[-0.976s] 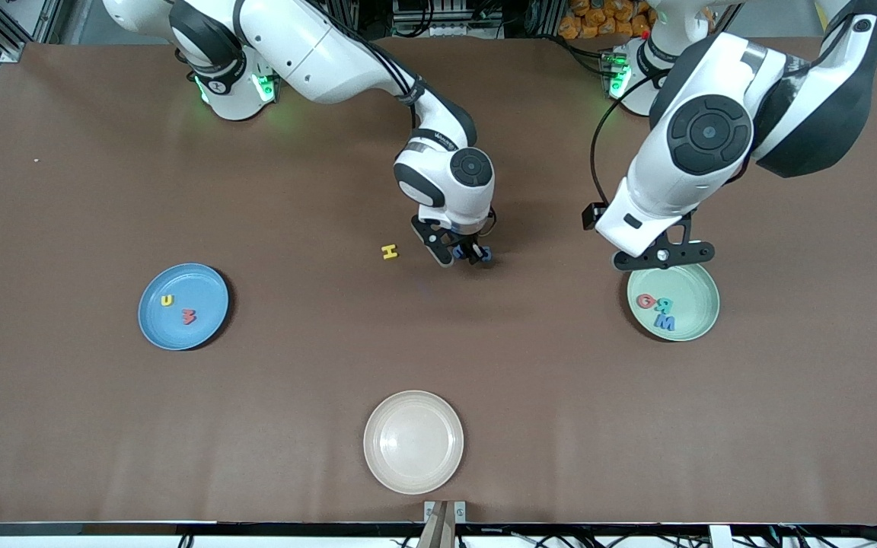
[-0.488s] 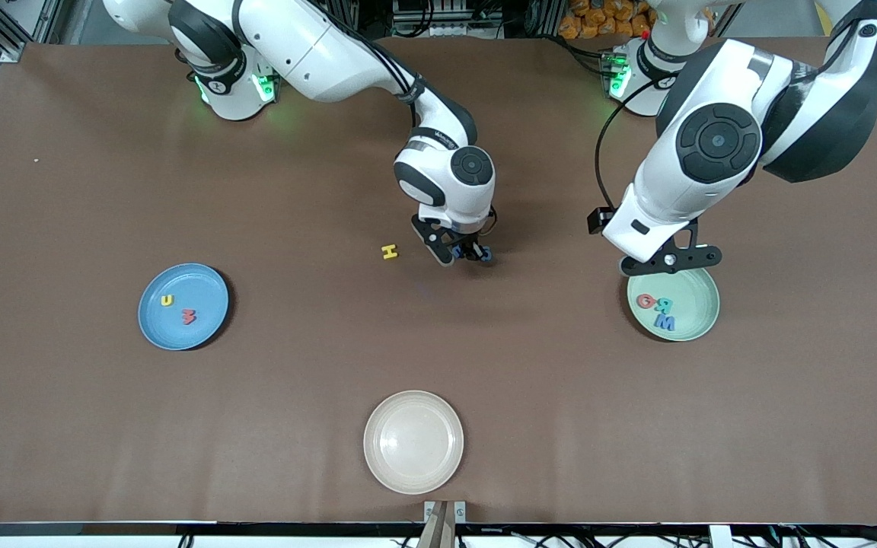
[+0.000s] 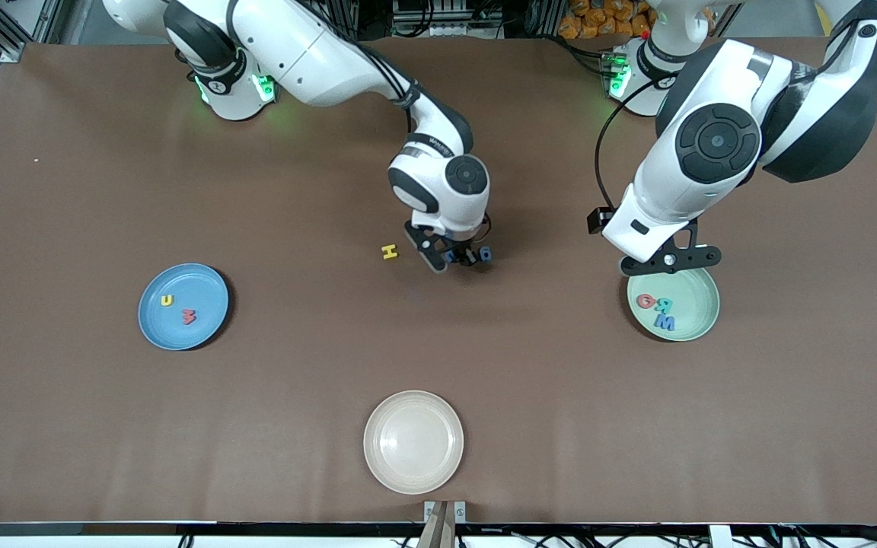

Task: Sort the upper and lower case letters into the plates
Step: 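Lift the blue E with the right gripper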

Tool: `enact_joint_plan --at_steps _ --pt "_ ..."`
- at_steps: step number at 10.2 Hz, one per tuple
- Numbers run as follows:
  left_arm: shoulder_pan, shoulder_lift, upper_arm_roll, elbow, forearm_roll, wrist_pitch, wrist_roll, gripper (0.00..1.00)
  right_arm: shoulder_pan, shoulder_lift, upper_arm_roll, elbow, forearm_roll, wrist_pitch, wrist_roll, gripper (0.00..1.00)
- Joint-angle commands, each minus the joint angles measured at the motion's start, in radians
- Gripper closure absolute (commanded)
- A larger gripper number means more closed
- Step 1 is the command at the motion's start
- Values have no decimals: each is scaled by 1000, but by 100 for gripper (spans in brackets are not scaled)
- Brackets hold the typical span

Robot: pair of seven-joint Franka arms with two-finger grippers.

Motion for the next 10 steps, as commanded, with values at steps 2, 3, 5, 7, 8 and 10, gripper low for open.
enact_joint_plan --at_steps 2,3,5,7,8,10 --pt "-3 -12 7 0 -22 8 11 0 -124 -7 45 6 13 -172 -195 100" --pt "-6 -12 7 0 -23 8 6 0 -170 -7 68 37 19 -237 -252 100" --pt "-8 -12 7 0 -25 8 5 0 -235 -11 82 66 19 -353 -364 100" --pt "-77 -9 40 4 -29 7 -62 0 -299 -37 82 66 19 -458 -500 100" --pt "-98 -4 42 4 -31 8 -64 0 -336 -66 81 66 19 -495 -566 100" --pt "-155 14 45 2 -25 28 -72 0 -405 -102 76 55 16 -512 -686 100"
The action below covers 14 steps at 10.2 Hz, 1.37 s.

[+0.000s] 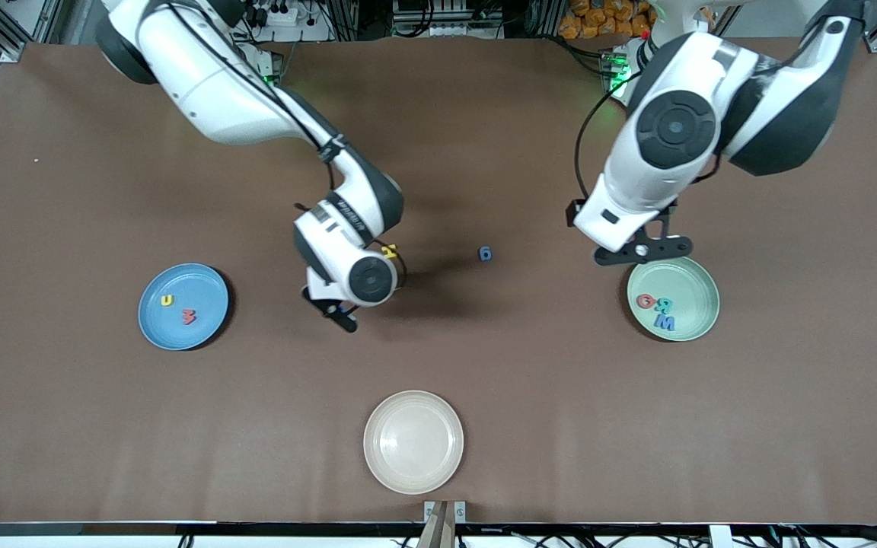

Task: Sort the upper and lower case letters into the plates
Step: 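Carry the blue E to the blue plate while the left gripper reaches H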

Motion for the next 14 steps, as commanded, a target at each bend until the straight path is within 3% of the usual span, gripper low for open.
enact_joint_plan --at_steps 1,6,9,14 --pt "-60 27 18 0 -22 60 -23 0 -93 -48 15 -29 2 -42 -141 100" --pt "-229 174 20 -4 4 294 -336 0 -257 -163 11 -182 -23 -5 -446 100" --pt "-359 275 64 7 59 333 -505 0 -390 -288 11 -373 -33 145 -648 100" --pt "-457 392 110 7 96 488 -550 0 -545 -368 10 -555 -49 323 -921 100"
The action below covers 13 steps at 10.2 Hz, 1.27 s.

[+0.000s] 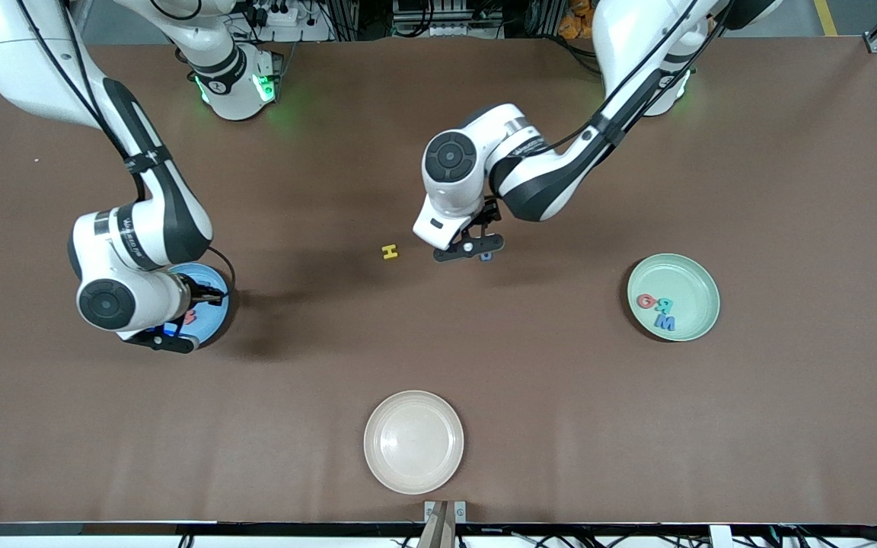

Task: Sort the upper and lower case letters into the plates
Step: 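Carry the blue E to the blue plate while the left gripper reaches H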

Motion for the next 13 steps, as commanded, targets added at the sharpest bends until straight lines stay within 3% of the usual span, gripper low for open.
enact_joint_plan --at_steps 1,2,4,6,9,11,13 --pt "-56 57 18 23 52 73 -63 0 -73 -75 15 -125 -27 86 -100 100" --pt "-71 68 24 25 64 116 -76 0 -92 -75 15 -146 -47 121 -105 100" --pt "-137 104 102 45 64 219 -63 0 -131 -98 12 -256 -64 270 -108 100" --pt "-209 175 157 117 64 227 -40 0 -175 -127 14 -348 -80 385 -150 100" --pt "-241 236 168 195 62 252 -17 0 -176 -135 12 -384 -90 428 -150 100" --pt "-309 264 226 241 47 252 -31 0 -211 -142 12 -441 -115 514 -150 100" --pt "-327 290 234 272 38 252 -34 0 -209 -141 14 -448 -115 513 -148 100"
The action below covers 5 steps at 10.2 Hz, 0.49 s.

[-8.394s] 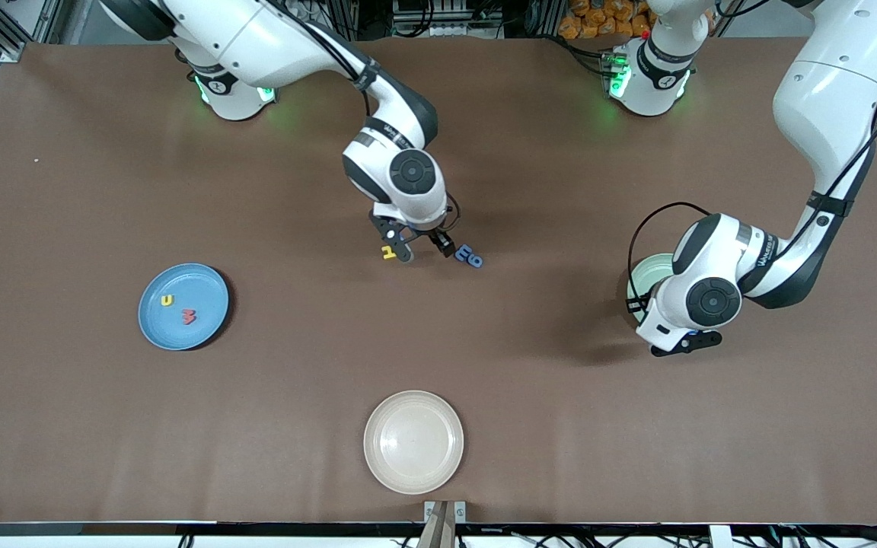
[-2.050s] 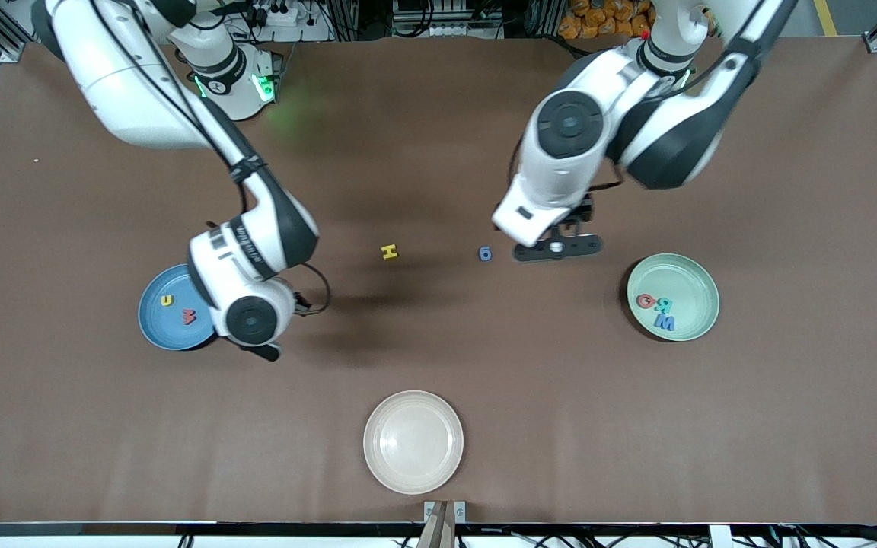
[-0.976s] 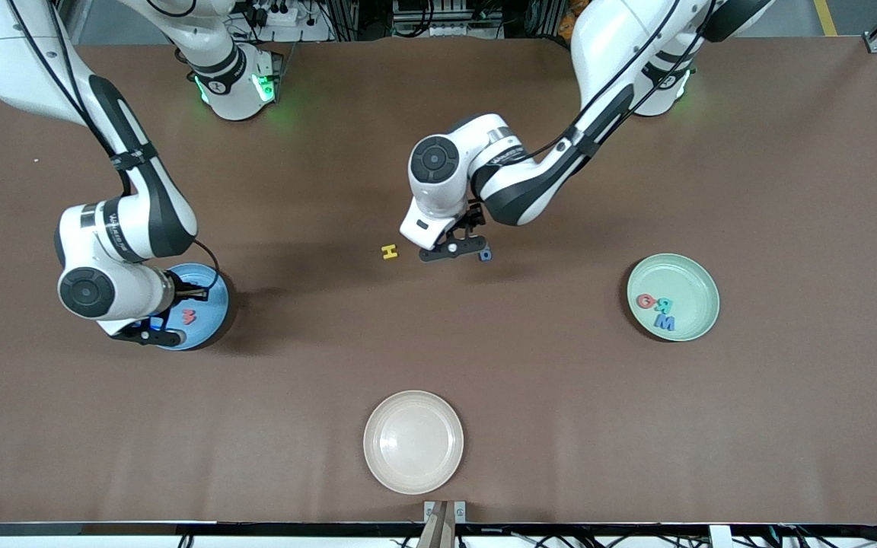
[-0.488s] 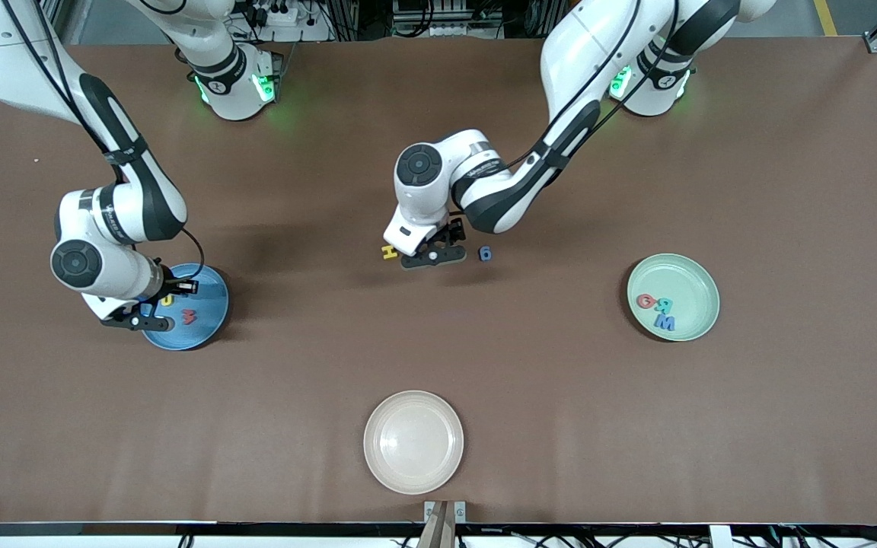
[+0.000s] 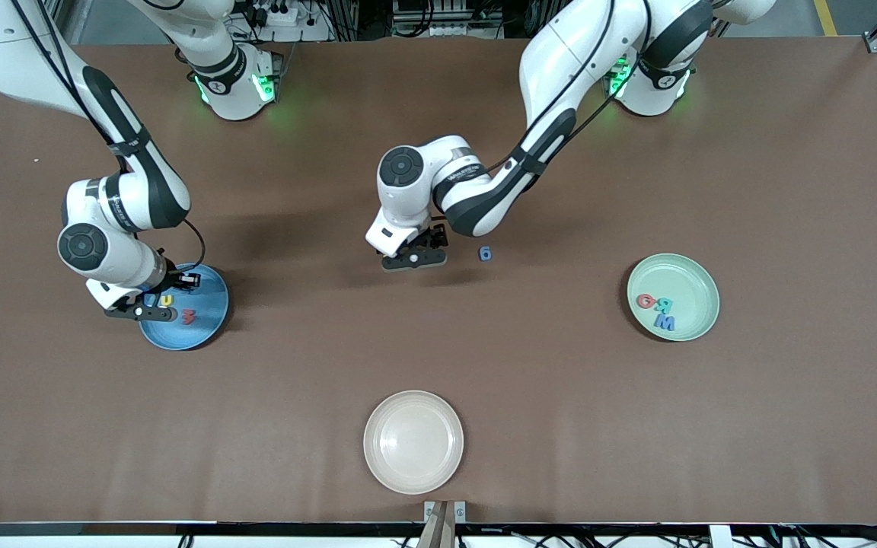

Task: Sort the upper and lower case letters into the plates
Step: 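Release the E on the blue plate while the left gripper grasps H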

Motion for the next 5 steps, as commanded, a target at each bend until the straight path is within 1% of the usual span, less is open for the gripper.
enact_joint_plan --at_steps 1,2,3,4,5 --pt "-41 63 20 91 -6 -4 -12 0 -21 -48 18 -62 -23 14 2 100" --pt "-61 80 34 114 -7 -4 -28 0 -18 -40 19 -59 -23 14 8 81" --pt "-81 98 54 138 -12 -3 -40 0 -16 -39 19 -59 -23 16 6 15" --pt "-101 115 63 160 -19 -3 -63 0 -16 -40 21 -56 -23 10 8 0" --pt "-113 118 81 161 -23 10 -72 0 -16 -46 21 -53 -23 -4 5 0"
